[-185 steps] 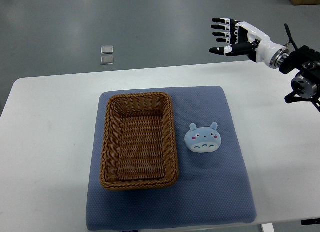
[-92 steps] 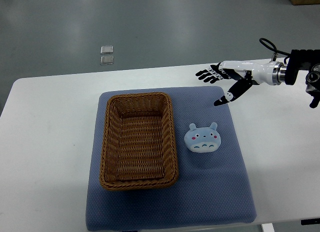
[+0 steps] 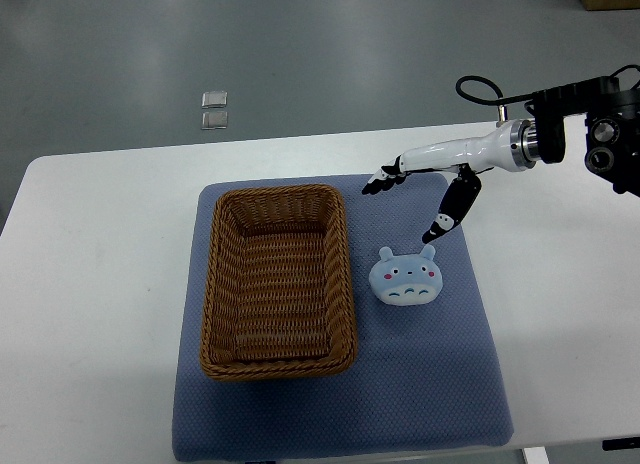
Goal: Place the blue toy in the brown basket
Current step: 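Reach the right hand down toward the light-blue plush toy, then close the right hand fingers around the top of the plush toy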
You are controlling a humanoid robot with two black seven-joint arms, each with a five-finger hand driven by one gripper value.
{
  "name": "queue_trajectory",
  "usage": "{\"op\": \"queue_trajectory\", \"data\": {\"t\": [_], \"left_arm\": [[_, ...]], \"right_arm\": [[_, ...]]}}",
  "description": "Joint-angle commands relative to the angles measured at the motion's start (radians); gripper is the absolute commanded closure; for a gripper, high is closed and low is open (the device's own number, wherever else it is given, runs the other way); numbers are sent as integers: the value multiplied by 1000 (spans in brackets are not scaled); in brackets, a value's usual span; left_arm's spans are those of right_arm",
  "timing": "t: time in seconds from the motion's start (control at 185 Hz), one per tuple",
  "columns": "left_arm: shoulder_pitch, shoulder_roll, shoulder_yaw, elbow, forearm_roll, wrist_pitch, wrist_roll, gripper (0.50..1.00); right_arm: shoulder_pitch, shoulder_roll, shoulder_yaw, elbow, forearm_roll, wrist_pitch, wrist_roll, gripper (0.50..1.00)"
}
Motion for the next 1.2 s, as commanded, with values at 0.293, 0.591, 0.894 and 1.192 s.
{"op": "queue_trajectory", "data": {"t": [0.293, 0.591, 0.894, 1.192], "left_arm": [[1, 0, 1, 0, 0, 0, 0, 500], [1, 0, -1, -1, 0, 0, 0, 500], [1, 0, -1, -1, 0, 0, 0, 500], [1, 0, -1, -1, 0, 0, 0, 500]], "right_arm": [[-10, 99, -86, 2, -45, 0, -68, 603], [-62, 90, -88, -9, -45, 0, -81, 607], [-85, 85, -94, -21, -45, 0, -81, 662], [-89, 88, -115, -21, -46, 0, -112, 899]]}}
